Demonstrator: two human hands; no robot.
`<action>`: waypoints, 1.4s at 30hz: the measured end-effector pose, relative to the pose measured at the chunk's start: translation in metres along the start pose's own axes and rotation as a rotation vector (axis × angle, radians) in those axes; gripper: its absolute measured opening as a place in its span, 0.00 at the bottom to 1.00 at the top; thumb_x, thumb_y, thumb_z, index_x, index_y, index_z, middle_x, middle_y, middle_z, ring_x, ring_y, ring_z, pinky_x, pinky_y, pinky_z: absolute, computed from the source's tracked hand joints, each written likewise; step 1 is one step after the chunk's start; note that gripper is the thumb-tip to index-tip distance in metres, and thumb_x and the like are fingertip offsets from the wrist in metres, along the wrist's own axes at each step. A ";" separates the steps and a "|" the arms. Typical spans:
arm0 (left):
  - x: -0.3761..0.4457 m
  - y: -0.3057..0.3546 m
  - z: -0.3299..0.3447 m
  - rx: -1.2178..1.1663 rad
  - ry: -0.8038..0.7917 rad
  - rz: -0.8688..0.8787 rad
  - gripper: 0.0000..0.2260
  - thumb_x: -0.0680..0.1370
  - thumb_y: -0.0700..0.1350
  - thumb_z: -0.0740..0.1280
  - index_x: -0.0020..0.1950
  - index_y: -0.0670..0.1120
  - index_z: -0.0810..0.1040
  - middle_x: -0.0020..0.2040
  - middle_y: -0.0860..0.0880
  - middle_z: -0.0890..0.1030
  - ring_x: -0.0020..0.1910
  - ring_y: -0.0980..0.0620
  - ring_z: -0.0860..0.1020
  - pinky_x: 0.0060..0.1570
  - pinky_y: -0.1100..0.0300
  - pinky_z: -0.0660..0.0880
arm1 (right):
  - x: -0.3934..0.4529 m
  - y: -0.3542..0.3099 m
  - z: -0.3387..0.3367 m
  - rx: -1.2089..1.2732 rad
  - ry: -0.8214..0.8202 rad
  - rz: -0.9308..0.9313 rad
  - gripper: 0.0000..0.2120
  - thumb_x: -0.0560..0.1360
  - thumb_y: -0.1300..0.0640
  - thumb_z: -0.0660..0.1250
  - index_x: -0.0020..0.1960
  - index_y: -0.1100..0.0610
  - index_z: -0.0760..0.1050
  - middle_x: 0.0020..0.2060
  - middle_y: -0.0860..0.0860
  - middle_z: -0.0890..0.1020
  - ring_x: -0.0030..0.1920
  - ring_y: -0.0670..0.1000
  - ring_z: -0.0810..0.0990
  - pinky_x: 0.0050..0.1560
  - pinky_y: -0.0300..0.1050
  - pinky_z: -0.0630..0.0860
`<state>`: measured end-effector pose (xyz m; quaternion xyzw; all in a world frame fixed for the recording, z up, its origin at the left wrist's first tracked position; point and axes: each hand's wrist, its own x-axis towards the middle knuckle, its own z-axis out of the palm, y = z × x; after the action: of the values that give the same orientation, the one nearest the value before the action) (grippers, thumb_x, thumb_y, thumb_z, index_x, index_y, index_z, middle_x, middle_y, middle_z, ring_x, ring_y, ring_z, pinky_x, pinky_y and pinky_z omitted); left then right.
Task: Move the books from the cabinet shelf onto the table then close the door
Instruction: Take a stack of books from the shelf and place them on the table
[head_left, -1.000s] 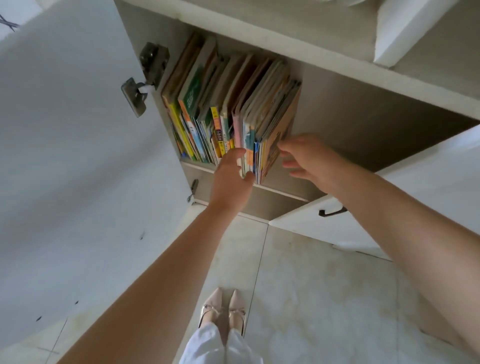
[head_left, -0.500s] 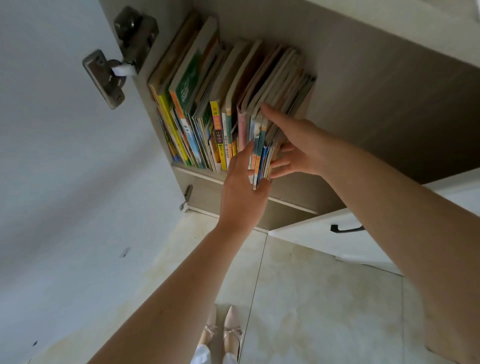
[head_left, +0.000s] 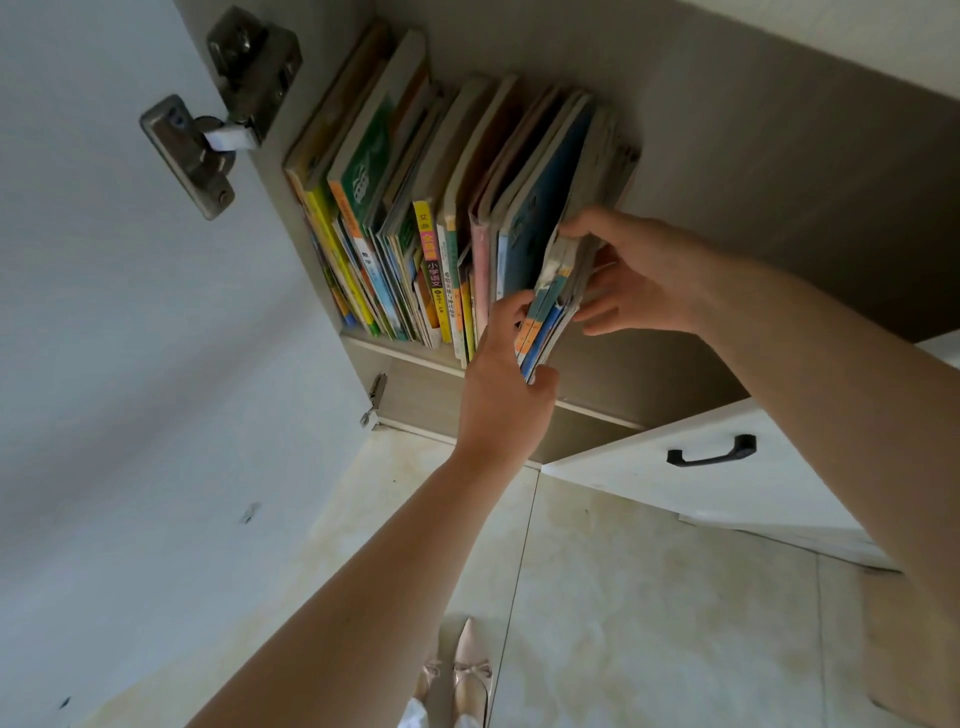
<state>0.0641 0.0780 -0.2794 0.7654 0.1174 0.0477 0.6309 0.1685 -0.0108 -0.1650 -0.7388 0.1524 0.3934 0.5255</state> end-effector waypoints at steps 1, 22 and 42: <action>0.002 -0.002 0.002 0.017 -0.017 0.013 0.30 0.73 0.33 0.67 0.70 0.53 0.63 0.66 0.52 0.74 0.68 0.52 0.71 0.67 0.48 0.71 | 0.000 -0.002 -0.001 0.011 0.010 -0.003 0.18 0.74 0.53 0.66 0.61 0.60 0.70 0.55 0.60 0.79 0.53 0.60 0.80 0.51 0.56 0.76; 0.037 -0.033 0.053 0.367 0.191 0.107 0.26 0.72 0.45 0.75 0.67 0.44 0.72 0.52 0.43 0.83 0.49 0.44 0.83 0.48 0.49 0.81 | 0.012 0.004 0.007 -0.173 0.241 -0.019 0.23 0.72 0.47 0.71 0.62 0.57 0.71 0.49 0.60 0.81 0.44 0.61 0.83 0.49 0.62 0.81; -0.048 -0.046 -0.003 0.418 -0.023 0.268 0.20 0.66 0.41 0.78 0.57 0.43 0.81 0.38 0.49 0.85 0.33 0.61 0.74 0.35 0.74 0.73 | -0.063 0.088 0.017 -0.040 0.177 -0.024 0.10 0.74 0.42 0.66 0.47 0.47 0.71 0.43 0.46 0.84 0.46 0.49 0.83 0.49 0.50 0.76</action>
<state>0.0117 0.0772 -0.3205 0.8885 0.0148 0.0969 0.4483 0.0646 -0.0432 -0.1786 -0.7827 0.1817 0.3233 0.4999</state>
